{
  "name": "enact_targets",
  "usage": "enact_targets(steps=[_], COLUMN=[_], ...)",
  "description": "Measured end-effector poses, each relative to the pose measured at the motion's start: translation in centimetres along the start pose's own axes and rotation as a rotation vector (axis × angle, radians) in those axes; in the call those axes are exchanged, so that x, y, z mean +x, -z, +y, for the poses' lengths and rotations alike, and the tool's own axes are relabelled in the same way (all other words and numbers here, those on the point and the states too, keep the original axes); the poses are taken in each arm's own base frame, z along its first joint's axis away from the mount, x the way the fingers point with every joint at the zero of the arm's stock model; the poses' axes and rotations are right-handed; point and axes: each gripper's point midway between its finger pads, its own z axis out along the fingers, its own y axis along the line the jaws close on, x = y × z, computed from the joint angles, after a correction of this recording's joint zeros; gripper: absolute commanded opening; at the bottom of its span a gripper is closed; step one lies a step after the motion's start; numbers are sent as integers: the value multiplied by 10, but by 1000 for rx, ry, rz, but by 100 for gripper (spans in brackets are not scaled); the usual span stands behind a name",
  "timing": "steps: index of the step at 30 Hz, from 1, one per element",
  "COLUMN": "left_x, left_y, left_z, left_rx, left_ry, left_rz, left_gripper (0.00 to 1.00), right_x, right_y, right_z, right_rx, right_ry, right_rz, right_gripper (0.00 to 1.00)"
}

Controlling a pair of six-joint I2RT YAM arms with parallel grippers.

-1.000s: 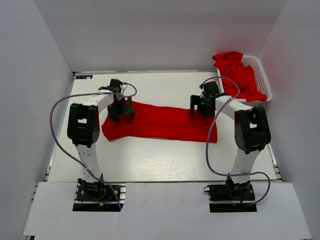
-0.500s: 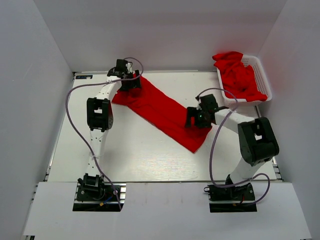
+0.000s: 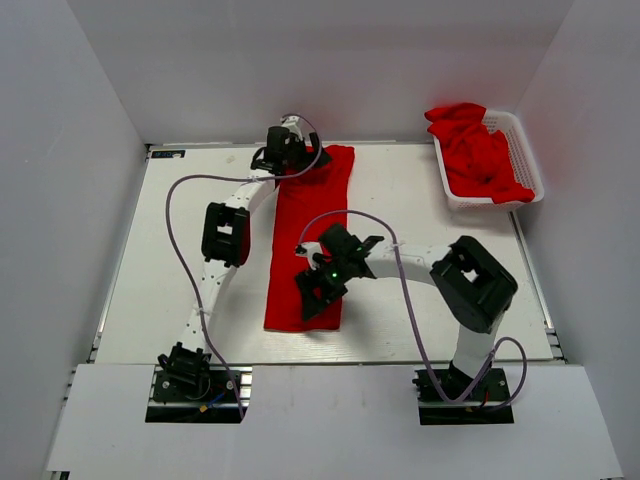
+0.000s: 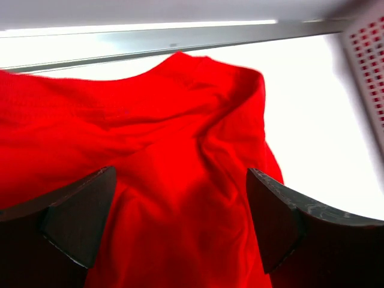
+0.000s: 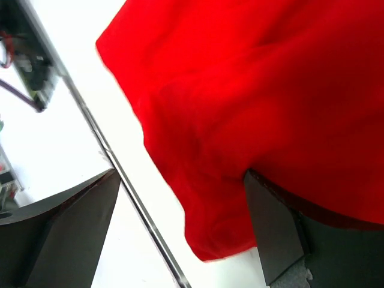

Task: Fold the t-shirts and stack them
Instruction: Rotate the tshirt 90 degrees

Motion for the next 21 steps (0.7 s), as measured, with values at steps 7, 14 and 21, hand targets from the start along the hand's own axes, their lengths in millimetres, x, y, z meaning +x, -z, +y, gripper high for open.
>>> enact_targets(steps=[7,14,21], left_x=[0,-7,-31], left_y=[-13,-15,-1], left_z=[-14,-13,-3], left_rx=[24,-4,-133], left_ry=[15,47,73], left_rz=[-50,-89,-144], left_gripper=[100,100,100], right_x=[-12,-14,-37], right_y=[-17,-13,18], right_z=[16,11,3], right_rx=[-54,0,167], right_ry=[78,85,105], right_rz=[25,36,-51], right_gripper=[90,90,90])
